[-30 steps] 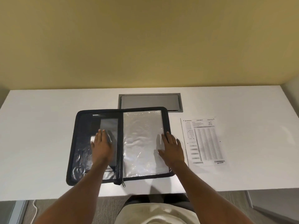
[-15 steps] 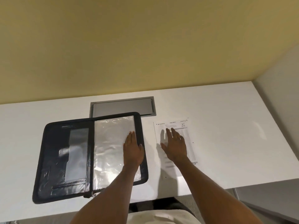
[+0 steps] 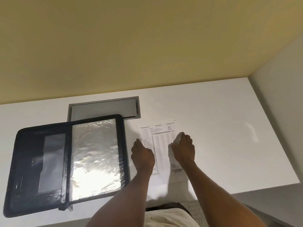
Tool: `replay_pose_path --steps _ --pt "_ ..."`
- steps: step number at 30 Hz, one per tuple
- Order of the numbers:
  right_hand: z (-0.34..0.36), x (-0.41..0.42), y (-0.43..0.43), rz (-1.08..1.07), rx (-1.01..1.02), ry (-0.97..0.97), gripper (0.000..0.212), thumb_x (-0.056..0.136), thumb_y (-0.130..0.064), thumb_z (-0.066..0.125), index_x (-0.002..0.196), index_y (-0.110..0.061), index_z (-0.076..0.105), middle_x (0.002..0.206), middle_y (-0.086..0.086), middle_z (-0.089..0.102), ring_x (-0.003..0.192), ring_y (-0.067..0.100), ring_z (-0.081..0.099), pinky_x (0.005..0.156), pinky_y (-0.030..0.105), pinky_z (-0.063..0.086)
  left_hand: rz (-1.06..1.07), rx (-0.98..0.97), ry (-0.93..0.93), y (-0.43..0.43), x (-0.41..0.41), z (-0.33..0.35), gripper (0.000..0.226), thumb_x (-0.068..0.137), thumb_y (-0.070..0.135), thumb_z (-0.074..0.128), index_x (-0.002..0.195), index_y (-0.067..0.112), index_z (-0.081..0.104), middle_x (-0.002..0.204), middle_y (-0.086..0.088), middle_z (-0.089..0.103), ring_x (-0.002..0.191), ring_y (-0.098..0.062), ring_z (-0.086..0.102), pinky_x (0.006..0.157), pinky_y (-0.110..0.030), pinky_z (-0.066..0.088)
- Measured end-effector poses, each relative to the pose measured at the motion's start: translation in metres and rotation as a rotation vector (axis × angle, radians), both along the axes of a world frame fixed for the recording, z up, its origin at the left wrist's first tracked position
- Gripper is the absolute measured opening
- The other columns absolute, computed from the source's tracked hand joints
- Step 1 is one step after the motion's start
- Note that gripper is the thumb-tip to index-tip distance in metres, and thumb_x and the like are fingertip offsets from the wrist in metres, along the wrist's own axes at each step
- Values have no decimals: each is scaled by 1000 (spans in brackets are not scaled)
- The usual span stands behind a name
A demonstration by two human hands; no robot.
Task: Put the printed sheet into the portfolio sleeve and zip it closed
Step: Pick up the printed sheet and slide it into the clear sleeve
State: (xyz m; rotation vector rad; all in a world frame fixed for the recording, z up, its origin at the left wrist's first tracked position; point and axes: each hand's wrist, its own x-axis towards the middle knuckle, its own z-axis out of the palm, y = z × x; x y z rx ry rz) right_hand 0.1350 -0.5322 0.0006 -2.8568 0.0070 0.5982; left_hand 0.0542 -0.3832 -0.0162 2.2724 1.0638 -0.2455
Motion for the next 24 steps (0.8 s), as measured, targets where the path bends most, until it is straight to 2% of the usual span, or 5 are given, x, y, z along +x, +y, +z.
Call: replay_pose_path --steps 6,11,17,21,24 --pt "2 -9 0 -113 190 13 37 87 -17 60 117 -2 47 117 15 51 110 35 51 83 43 51 141 -70 -13 -32 12 1 68 100 16 55 159 4 22 159 -17 39 144 -36 38 111 -50 45" --pt "3 -15 -2 -166 330 29 30 87 -16 59 111 -3 47 114 13 48 105 33 46 80 38 38 336 -103 -13 -31 30 9 68 97 22 61 155 5 29 150 -20 49 137 -39 45 110 -53 42" --pt "5 -12 -11 -202 449 55 32 86 -16 62 113 -5 47 107 1 37 101 25 37 79 34 34 565 -221 106 -12 43 12 45 90 32 68 127 11 51 121 -13 63 113 -32 58 101 -50 42" --pt "6 -12 -16 -190 479 62 34 86 -14 61 116 -5 48 108 0 37 101 22 35 79 34 34 514 -234 171 -1 35 -2 37 88 36 64 118 15 60 112 -9 65 106 -31 60 95 -51 50" --pt "8 -11 -17 -179 490 45 38 88 -13 62 121 -1 49 109 0 36 102 21 35 81 33 34 482 -304 39 6 24 0 19 89 21 57 105 13 64 103 -10 64 97 -28 61 83 -47 57"
